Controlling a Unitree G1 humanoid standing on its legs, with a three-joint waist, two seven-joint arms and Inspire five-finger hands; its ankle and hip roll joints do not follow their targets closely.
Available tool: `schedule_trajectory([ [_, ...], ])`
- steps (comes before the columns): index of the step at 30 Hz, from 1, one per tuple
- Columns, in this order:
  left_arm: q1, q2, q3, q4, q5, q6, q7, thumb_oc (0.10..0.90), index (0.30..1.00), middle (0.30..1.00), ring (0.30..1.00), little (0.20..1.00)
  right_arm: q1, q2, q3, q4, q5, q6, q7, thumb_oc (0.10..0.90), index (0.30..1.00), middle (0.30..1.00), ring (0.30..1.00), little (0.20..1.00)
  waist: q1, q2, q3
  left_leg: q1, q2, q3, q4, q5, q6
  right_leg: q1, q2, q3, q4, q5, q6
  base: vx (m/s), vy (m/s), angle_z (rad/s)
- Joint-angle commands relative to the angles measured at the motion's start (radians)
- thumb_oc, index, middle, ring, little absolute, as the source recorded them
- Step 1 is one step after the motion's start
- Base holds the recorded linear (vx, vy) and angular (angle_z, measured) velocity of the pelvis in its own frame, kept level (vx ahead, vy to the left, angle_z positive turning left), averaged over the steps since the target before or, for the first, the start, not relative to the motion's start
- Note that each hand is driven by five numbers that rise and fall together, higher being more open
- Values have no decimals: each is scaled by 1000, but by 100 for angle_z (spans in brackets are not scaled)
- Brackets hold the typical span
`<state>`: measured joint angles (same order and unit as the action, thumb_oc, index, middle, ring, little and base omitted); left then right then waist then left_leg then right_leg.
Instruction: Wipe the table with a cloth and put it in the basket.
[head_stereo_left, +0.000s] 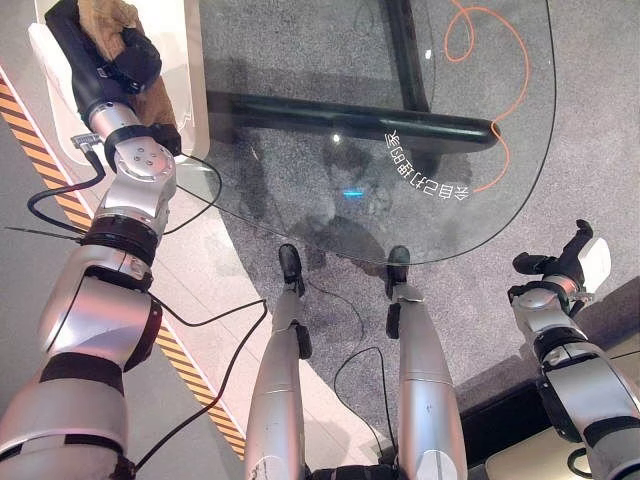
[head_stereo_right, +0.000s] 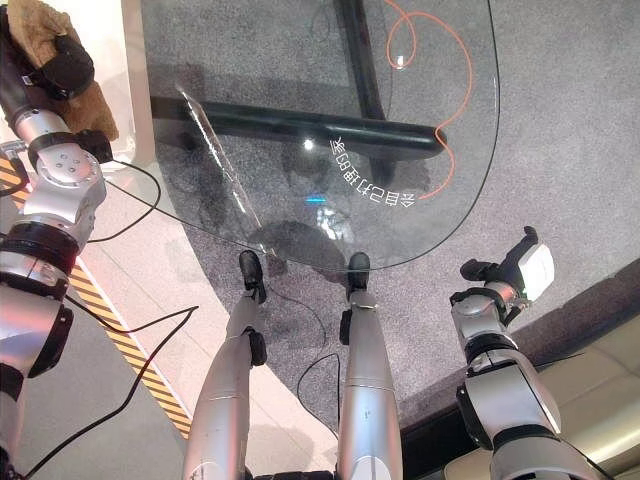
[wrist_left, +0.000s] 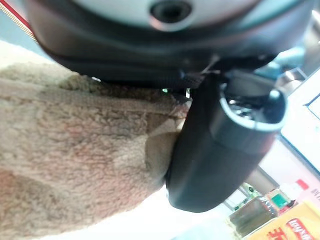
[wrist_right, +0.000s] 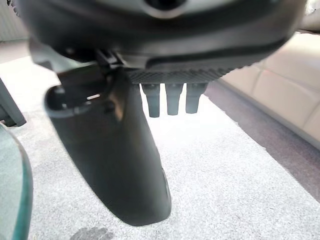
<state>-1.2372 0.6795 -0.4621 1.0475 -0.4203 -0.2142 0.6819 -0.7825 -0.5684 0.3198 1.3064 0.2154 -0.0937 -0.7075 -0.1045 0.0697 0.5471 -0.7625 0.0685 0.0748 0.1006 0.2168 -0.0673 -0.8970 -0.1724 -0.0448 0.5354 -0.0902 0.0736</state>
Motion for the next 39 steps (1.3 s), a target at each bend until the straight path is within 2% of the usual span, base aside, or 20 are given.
schedule_trajectory([
  [1, -164, 116, 18, 20, 42, -54, 22, 100, 300, 300, 300, 200, 16, -86, 23, 21, -15, 6, -38, 800, 900, 900, 900, 900, 5, 12, -27, -15, -10, -3, 156, -184, -8, 58, 46, -2, -199, 75, 12, 0, 0, 0],
  [12, -164, 115, 1, 24, 19, -15, -62, 100, 300, 300, 300, 200, 27, -92, 16, 19, -19, -3, -21, 800, 900, 900, 900, 900, 0, 11, -27, -30, -11, -6, 165, -184, -4, 40, 48, 4, -196, 84, 12, 0, 0, 0],
  [24, -152, 114, -5, 29, 5, 43, -104, 100, 300, 300, 300, 200, 30, -93, 10, 9, -19, -5, -24, 800, 900, 900, 900, 900, -2, 12, -27, -50, -10, -7, 177, -186, -1, 20, 48, 10, -190, 89, 14, 0, 0, 0],
  [25, -151, 115, -5, 32, 3, 52, -104, 155, 347, 347, 347, 255, 32, -93, 10, 8, -18, -8, -25, 800, 900, 900, 900, 900, -3, 12, -27, -51, -9, -7, 178, -186, -2, 18, 48, 10, -189, 89, 14, 0, 0, 0],
  [26, -151, 115, -5, 32, 3, 52, -104, 155, 347, 347, 347, 255, 32, -93, 10, 8, -18, -8, -25, 800, 900, 900, 900, 900, -3, 12, -27, -52, -9, -7, 179, -186, -2, 18, 48, 10, -189, 89, 14, 0, 0, 0],
  [29, -153, 114, -4, 42, -1, 65, -101, 800, 900, 900, 900, 900, 30, -94, 14, 6, -17, -5, -25, 800, 900, 900, 900, 900, -3, 13, -27, -53, -10, -9, 181, -185, -2, 17, 47, 11, -188, 90, 14, 0, 0, 0],
  [39, -153, 121, 3, 58, -18, 69, -86, 800, 900, 900, 900, 900, 40, -92, 13, 1, -8, -10, -28, 800, 900, 900, 900, 900, -3, 7, -27, -56, -10, -14, 184, -184, 0, 15, 50, 12, -187, 92, 12, 0, 0, 0],
])
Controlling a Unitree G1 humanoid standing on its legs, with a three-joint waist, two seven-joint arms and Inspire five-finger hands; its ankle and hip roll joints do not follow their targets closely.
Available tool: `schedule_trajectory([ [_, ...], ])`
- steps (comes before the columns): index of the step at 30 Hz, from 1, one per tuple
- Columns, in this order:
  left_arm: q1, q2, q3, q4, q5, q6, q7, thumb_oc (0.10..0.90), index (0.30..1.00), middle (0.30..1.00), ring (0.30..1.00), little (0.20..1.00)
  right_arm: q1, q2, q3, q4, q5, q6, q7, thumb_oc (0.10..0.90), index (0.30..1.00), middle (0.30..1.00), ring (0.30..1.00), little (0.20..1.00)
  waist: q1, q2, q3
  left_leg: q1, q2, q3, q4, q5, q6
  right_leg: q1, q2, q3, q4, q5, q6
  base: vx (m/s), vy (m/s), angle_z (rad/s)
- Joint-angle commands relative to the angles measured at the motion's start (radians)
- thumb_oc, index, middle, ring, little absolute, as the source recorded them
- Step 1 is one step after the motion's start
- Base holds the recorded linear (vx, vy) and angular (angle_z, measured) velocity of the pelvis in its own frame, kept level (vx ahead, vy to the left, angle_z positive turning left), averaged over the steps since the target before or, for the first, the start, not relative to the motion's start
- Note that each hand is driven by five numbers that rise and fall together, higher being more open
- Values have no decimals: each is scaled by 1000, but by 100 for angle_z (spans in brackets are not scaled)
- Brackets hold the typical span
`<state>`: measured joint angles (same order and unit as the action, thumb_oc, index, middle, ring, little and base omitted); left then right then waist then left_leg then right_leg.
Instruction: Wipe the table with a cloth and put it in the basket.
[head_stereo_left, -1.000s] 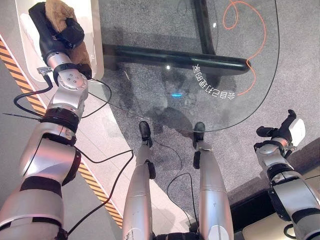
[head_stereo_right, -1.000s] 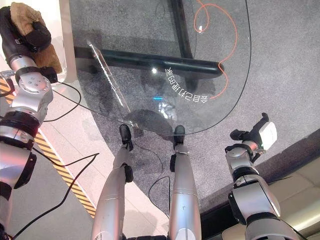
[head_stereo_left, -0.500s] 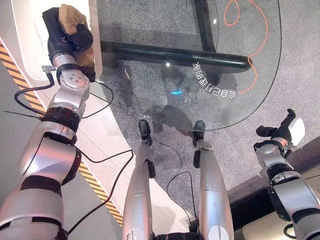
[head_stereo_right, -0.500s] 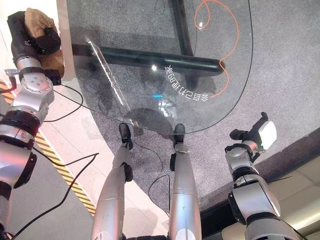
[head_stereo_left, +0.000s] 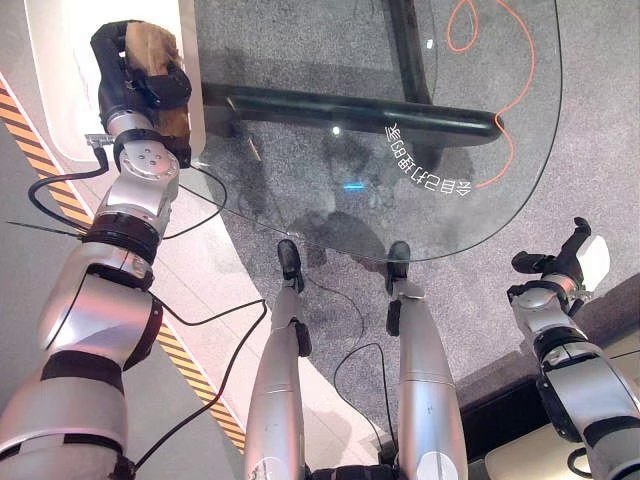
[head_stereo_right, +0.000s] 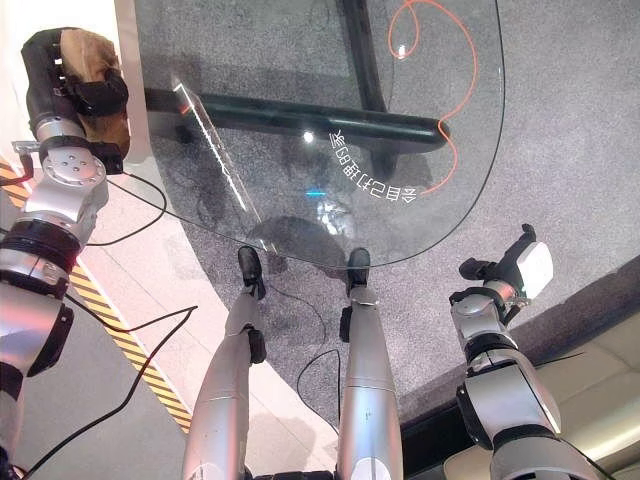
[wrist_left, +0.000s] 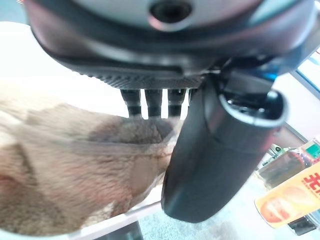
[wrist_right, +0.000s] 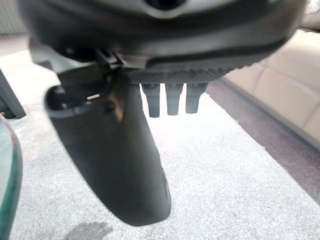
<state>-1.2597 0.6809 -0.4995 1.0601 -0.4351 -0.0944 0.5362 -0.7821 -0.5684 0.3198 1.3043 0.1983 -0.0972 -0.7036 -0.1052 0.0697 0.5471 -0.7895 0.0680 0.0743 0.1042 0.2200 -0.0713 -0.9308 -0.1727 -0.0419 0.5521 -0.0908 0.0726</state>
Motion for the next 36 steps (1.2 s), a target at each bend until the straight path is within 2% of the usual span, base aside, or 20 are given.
schedule_trajectory([
  [1, -132, 120, 42, 45, -6, -50, 66, 800, 900, 900, 900, 900, 41, -89, 13, 5, 9, -8, -33, 800, 900, 900, 900, 900, -2, 7, -27, -29, -9, -13, 181, -187, 4, 49, 50, 9, -203, 93, 13, 0, 0, 0],
  [17, -131, 134, 76, 65, -39, -77, 194, 800, 900, 900, 900, 900, 60, -77, 19, 8, 21, -26, -34, 800, 900, 900, 900, 900, -4, 0, -27, -4, -10, -18, 185, -191, 5, 76, 51, 9, -205, 92, 10, 0, 0, 0],
  [23, -123, 150, 105, 34, -59, -205, 251, 800, 900, 900, 900, 900, 90, -57, 13, 16, 19, -35, -26, 800, 900, 900, 900, 900, -3, -9, -27, 48, -8, -20, 166, -190, -1, 130, 53, 6, -219, 93, 11, -28, -23, 2],
  [24, -121, 150, 105, 33, -59, -205, 252, 800, 900, 900, 900, 900, 92, -57, 13, 15, 19, -36, -26, 800, 900, 900, 900, 900, -3, -9, -27, 50, -8, -20, 164, -190, -1, 133, 53, 6, -220, 93, 11, -32, -84, 2],
  [26, -100, 163, 121, -10, -72, -226, 216, 800, 900, 900, 900, 900, 127, -29, 12, 16, 31, -13, 18, 800, 900, 900, 900, 900, 3, -18, -27, 107, -6, -20, 131, -184, -4, 195, 52, 0, -244, 99, 21, -30, -106, -1],
  [31, -80, 199, 134, -69, -106, -268, 167, 800, 900, 900, 900, 900, 163, -17, -6, 39, 49, -15, 56, 800, 900, 900, 900, 900, 16, -24, -27, 231, 2, -14, 43, -158, -12, 321, 36, -19, -323, 126, 39, -7, -71, -5],
  [32, -62, 217, 140, -89, -127, -277, 147, 800, 900, 900, 900, 900, 188, -15, -19, 45, 51, -23, 67, 800, 900, 900, 900, 900, 20, -24, -27, 287, 4, -9, 17, -160, -16, 379, 31, -24, -347, 124, 44, -8, -51, -5],
  [33, -52, 226, 146, -102, -139, -281, 142, 800, 900, 900, 900, 900, 200, -13, -25, 46, 51, -25, 71, 800, 900, 900, 900, 900, 21, -25, -33, 307, 4, -6, 2, -153, -17, 399, 29, -25, -362, 131, 45, 21, -69, -8],
  [36, 40, 253, 195, -136, -153, -280, 81, 800, 900, 900, 900, 900, 279, -12, -67, 55, 62, -28, 123, 800, 900, 900, 900, 900, 39, -24, -98, 404, 5, 7, -65, -150, -24, 500, 15, -45, -416, 128, 56, 59, -85, -3],
])
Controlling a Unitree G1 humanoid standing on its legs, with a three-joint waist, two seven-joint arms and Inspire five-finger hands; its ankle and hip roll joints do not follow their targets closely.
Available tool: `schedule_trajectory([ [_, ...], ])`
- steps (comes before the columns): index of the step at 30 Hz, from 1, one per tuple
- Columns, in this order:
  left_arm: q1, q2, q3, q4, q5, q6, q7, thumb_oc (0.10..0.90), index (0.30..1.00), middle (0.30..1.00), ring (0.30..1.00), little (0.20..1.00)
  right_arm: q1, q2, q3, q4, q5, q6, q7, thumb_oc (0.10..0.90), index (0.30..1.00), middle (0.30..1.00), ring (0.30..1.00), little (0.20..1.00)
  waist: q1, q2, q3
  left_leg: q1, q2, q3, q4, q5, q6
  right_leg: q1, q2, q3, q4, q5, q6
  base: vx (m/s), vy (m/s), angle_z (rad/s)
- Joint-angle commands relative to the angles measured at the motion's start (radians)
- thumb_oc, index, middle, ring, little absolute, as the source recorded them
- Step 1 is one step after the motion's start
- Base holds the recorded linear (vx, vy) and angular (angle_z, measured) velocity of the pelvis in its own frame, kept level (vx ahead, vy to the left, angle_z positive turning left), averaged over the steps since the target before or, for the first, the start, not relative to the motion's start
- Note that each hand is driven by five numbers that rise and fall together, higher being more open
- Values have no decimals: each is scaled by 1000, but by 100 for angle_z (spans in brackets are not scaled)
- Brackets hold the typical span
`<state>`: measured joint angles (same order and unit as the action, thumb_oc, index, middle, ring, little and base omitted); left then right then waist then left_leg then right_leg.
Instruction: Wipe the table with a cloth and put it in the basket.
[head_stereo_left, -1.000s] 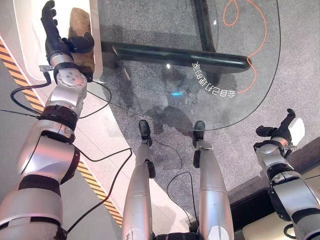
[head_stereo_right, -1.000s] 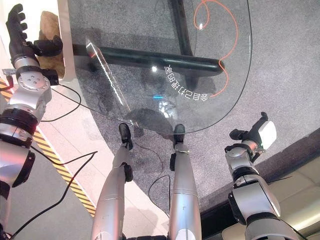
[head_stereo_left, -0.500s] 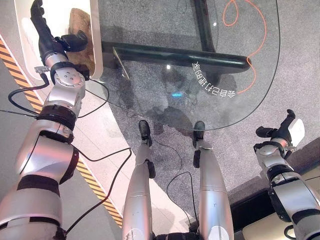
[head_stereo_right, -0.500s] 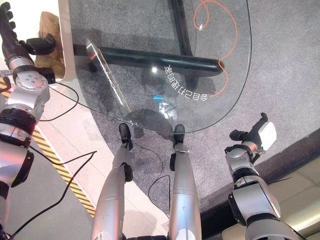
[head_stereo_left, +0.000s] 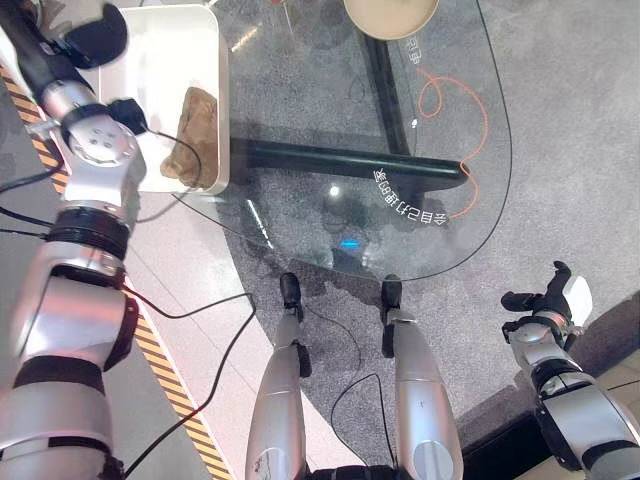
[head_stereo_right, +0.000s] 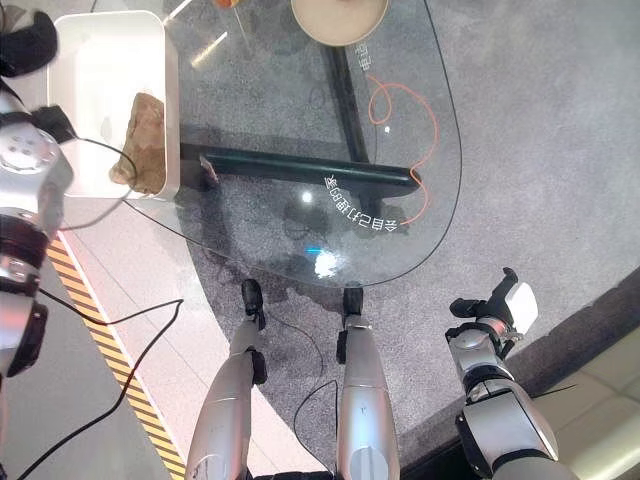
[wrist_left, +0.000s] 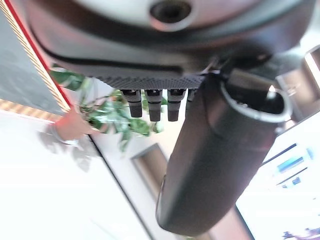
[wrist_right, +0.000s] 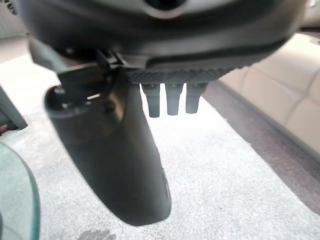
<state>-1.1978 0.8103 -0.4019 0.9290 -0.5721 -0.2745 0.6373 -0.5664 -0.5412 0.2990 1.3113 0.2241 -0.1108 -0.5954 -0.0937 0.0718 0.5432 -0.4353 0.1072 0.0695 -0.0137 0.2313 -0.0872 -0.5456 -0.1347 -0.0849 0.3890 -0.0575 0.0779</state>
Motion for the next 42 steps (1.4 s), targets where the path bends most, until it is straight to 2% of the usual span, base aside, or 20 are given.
schedule_trajectory([
  [1, -9, 126, 105, -10, -18, -97, -29, 800, 900, 900, 900, 900, 74, -40, -51, 49, 40, -16, 23, 800, 900, 900, 900, 900, 30, -26, -103, 56, -35, 13, 45, -157, -8, 124, -24, -4, -264, 101, 51, 71, -105, 4],
  [3, 139, 130, 185, -26, -16, -90, -102, 800, 900, 900, 900, 900, 166, -23, -83, 44, 57, -33, 70, 800, 900, 900, 900, 900, 43, -25, -166, 136, -39, 15, -9, -152, -12, 218, -29, -14, -330, 111, 57, 87, -100, 6],
  [5, 237, 124, 233, -32, -33, -90, -157, 800, 900, 900, 900, 900, 214, -11, -100, 44, 68, -33, 102, 800, 900, 900, 900, 900, 53, -25, -203, 174, -42, 14, -34, -150, -12, 264, -32, -18, -361, 115, 59, 102, -48, 3],
  [7, 400, 86, 311, -41, -26, -78, -248, 800, 900, 900, 900, 900, 279, 5, -123, 41, 51, -23, 137, 800, 900, 900, 900, 900, 66, -23, -249, 228, -47, 8, -60, -151, -11, 330, -35, -25, -394, 118, 63, 148, -34, 10],
  [9, 524, 39, 358, -54, -15, -39, -325, 800, 900, 900, 900, 900, 325, 26, -131, 40, 27, -15, 151, 800, 900, 900, 900, 900, 73, -22, -283, 260, -48, 3, -68, -156, -7, 374, -36, -32, -410, 119, 63, 119, -26, 13],
  [10, 557, 25, 368, -58, 1, -43, -335, 800, 900, 900, 900, 900, 336, 31, -133, 39, 21, -13, 153, 800, 900, 900, 900, 900, 75, -22, -292, 268, -48, 0, -70, -156, -7, 383, -36, -34, -412, 118, 63, 124, -23, 15],
  [11, 652, -19, 400, -63, -1, -12, -381, 800, 900, 900, 900, 900, 370, 46, -139, 41, 6, -6, 166, 800, 900, 900, 900, 900, 82, -22, -319, 290, -47, -8, -74, -160, -4, 410, -35, -38, -418, 115, 62, 124, -9, 21],
  [13, 777, -93, 424, -27, 33, 1, -438, 800, 900, 900, 900, 900, 407, 64, -150, 45, -29, 3, 183, 800, 900, 900, 900, 900, 92, -23, -355, 318, -46, -14, -74, -169, -2, 449, -37, -47, -428, 110, 64, 112, 3, 22],
  [16, 911, -187, 411, 92, 133, 31, -512, 800, 900, 900, 900, 900, 441, 83, -150, 56, -59, 27, 213, 800, 900, 900, 900, 900, 105, -29, -406, 357, -36, -12, -74, -180, -3, 502, -39, -70, -444, 107, 67, 113, 3, 13],
  [17, 951, -224, 402, 151, 174, 68, -540, 800, 900, 900, 900, 900, 452, 90, -149, 62, -75, 44, 235, 800, 900, 900, 900, 900, 108, -31, -425, 372, -30, -8, -74, -184, -6, 524, -40, -80, -453, 107, 69, 110, 15, 14],
  [19, 984, -250, 403, 206, 202, 115, -568, 800, 900, 900, 900, 900, 460, 92, -148, 70, -103, 59, 267, 800, 900, 900, 900, 900, 111, -33, -442, 386, -26, -3, -74, -189, -8, 542, -40, -88, -463, 108, 70, 54, 22, 6],
  [22, 1044, -305, 381, 330, 279, 120, -616, 800, 900, 900, 900, 900, 465, 101, -135, 91, -158, 81, 310, 800, 900, 900, 900, 900, 111, -39, -467, 415, -17, 10, -74, -200, -14, 572, -41, -97, -476, 105, 73, 47, 28, 0],
  [30, 1137, -432, 327, 423, 357, 192, -679, 800, 900, 900, 900, 900, 477, 154, -105, 112, -275, 119, 355, 800, 900, 900, 900, 900, 120, -51, -489, 458, -6, 26, -74, -223, -15, 606, -41, -112, -476, 93, 80, 9, 11, -1],
  [42, 1129, -455, 277, 432, 376, 262, -699, 800, 900, 900, 900, 900, 471, 190, -57, 126, -292, 181, 399, 800, 900, 900, 900, 900, 114, -50, -495, 474, -7, 35, -74, -236, -12, 618, -45, -124, -476, 85, 82, -1, 1, 0],
])
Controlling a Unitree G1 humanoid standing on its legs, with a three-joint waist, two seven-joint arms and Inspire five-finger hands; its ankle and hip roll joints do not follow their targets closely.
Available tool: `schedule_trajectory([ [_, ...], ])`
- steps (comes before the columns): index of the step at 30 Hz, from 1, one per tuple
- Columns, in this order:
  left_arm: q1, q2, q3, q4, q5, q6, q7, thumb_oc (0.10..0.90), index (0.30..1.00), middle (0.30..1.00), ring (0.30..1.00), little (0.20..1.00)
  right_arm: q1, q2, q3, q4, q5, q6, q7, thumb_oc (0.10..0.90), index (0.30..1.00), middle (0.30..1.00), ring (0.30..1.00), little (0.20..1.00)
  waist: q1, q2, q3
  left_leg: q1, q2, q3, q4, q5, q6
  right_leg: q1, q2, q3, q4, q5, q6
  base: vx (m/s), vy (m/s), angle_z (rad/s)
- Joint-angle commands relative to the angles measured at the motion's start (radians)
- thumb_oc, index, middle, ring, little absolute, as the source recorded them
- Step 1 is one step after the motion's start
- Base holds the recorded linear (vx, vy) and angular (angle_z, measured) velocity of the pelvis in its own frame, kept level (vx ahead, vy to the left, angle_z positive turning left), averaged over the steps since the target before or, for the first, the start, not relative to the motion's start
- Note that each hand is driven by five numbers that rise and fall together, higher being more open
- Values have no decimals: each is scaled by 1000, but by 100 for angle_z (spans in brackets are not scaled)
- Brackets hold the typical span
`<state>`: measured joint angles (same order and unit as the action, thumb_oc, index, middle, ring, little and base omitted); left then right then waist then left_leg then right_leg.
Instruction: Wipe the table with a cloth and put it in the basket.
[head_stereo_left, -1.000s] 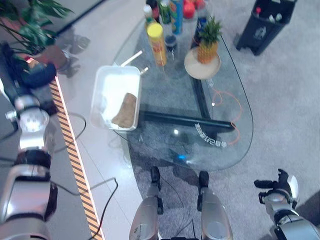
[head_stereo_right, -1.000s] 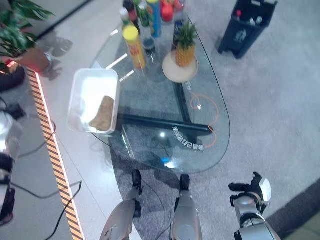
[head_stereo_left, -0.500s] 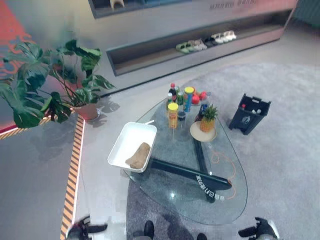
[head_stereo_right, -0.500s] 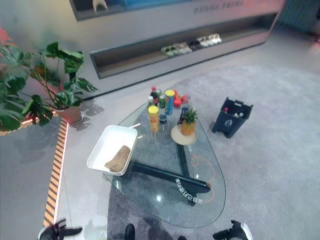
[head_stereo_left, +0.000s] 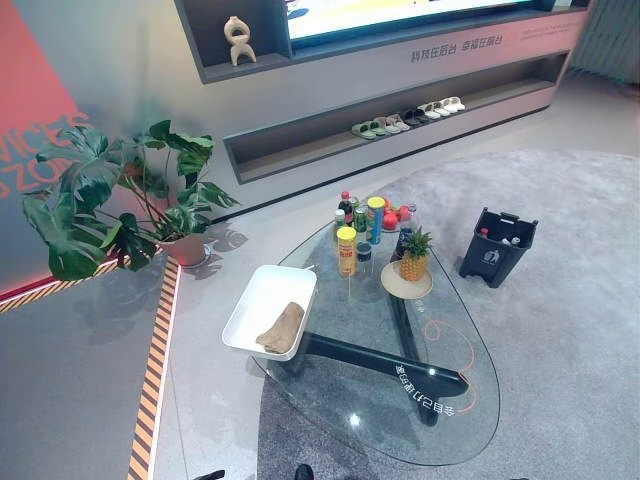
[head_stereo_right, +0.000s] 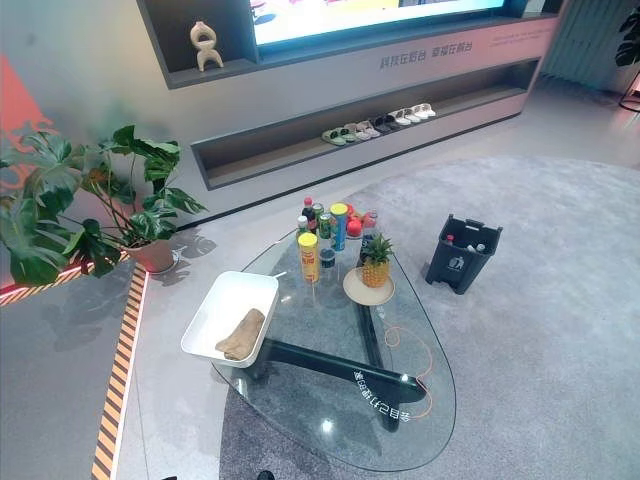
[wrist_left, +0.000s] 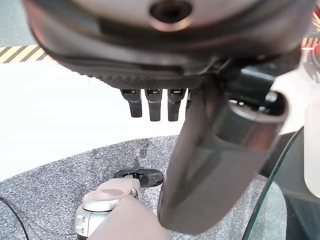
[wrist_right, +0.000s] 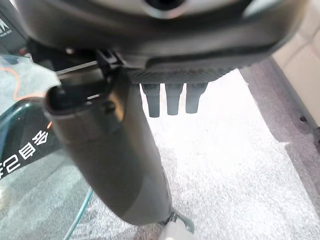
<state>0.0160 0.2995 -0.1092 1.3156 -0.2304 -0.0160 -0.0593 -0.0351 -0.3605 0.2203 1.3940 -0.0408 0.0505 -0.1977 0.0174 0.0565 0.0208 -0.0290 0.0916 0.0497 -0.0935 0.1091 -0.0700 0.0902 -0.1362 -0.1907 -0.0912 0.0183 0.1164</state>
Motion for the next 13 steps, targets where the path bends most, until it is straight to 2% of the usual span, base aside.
schedule_trajectory([
  [1, -86, 53, -18, 46, 48, 8, -7, 800, 900, 900, 900, 900, -63, 11, 24, 48, -37, 20, 14, 800, 900, 900, 900, 900, 2, -35, 27, 70, 9, 56, 6, -115, -29, -17, -43, -17, 4, 9, 43, 0, 0, 0],
  [13, -98, 42, -33, 56, 50, 40, -14, 800, 900, 900, 900, 900, -73, 18, 61, 44, -79, 26, 53, 800, 900, 900, 900, 900, -2, -35, 28, 81, 16, 60, 6, -120, -32, -10, -44, -15, 4, 4, 41, 0, 0, 0],
])
